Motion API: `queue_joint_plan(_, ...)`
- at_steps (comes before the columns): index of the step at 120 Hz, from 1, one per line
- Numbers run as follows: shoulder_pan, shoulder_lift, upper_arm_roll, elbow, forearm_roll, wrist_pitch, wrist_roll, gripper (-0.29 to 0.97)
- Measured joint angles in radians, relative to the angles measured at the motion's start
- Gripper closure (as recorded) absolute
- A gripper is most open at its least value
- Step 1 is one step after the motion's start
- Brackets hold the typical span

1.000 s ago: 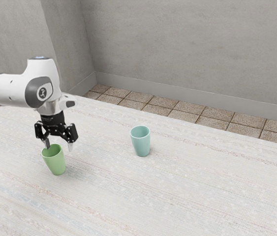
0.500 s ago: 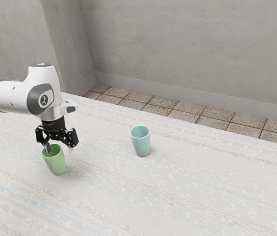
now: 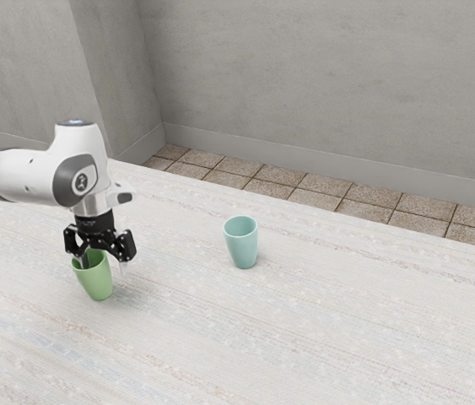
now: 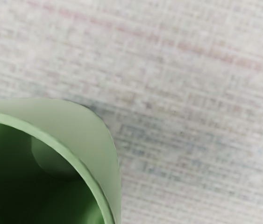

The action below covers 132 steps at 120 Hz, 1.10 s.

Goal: Place the left cup onto the right cup

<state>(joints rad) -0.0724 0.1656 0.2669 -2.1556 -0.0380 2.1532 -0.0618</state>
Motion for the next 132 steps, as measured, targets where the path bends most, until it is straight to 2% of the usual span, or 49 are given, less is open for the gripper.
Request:
queue_joint_plan(17,0.0,0.007,0.0,-0.001,0.0,0.004,0.0,0.0)
queue_joint_plan(29,0.0,0.009,0.0,-0.001,0.0,0.006,0.0,0.07)
queue_joint_plan(72,-0.001,0.01,0.002,-0.002,-0.013,0.011,-0.003,0.56)
queue_joint_plan(87,-0.001,0.012,0.002,-0.001,-0.014,0.012,-0.004,0.68)
queue_joint_plan(132,0.008,0.017,0.02,0.0,-0.001,0.005,-0.011,0.77)
